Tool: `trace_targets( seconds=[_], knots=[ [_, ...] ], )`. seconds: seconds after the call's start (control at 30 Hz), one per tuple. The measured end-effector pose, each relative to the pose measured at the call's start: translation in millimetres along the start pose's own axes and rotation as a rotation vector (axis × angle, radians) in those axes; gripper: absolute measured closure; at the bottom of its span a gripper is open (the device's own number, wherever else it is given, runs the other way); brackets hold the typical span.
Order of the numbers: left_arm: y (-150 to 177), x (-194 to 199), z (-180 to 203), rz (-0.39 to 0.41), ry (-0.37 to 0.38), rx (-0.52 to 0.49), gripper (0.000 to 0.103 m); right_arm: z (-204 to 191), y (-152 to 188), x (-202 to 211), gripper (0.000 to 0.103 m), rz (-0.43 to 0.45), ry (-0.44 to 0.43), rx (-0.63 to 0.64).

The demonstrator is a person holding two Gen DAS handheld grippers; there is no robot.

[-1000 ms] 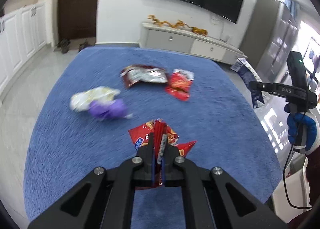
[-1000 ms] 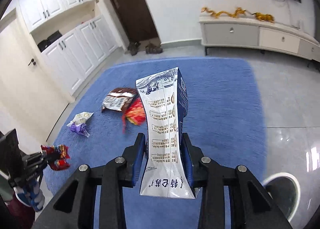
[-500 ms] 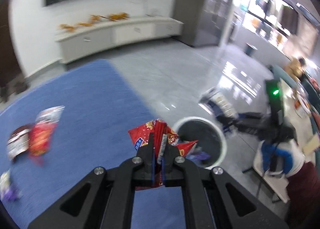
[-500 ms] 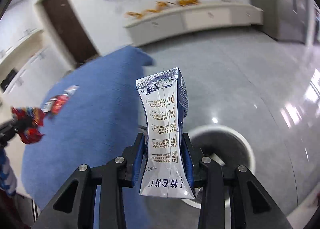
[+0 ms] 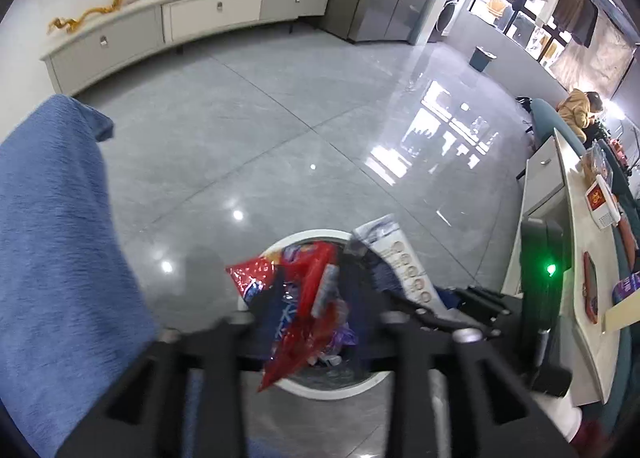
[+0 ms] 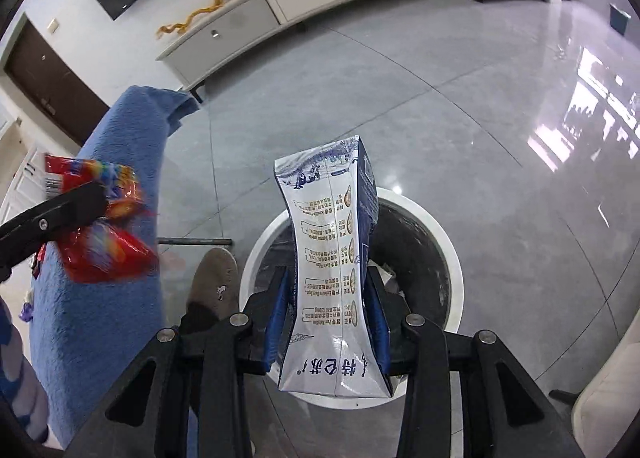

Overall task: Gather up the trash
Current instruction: 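Carry the chip bag and carton to the bin and open both tools over it, then move both tools back over the remaining wrappers on the rug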

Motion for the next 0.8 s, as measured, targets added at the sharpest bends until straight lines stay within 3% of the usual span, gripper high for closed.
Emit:
trace_targets(
  seconds=[0.13, 0.33, 0.53, 0.8],
  knots=[
    [-3, 2, -1, 0.015, -0.002, 0.021, 0.055, 7, 1, -10, 0.049, -0.009, 0.02, -0.013],
    [0, 53, -11, 0.09, -0.12, -0.035, 0.055, 1, -1, -1, 0.048, 0.011, 0.033, 0.017],
    [15, 109, -23, 0.163, -0.286, -0.063, 0.055, -30, -5, 44, 0.048, 0.092, 0.007, 0.113],
    [41, 170, -39, 0.26, -0.427, -0.049, 0.055, -86, 0, 104, 0.048, 0.202, -0.052, 0.229]
  ],
)
Point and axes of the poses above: each gripper's, at about its wrist camera, not at the fingertips, and x roughly against the way its jaws point, z to its right, y to its underside, the point moved 6 cm from there along -x, roughly the way its jaws point, and after that the axes turned 9 degrees about -x, right-handed, at the moved point
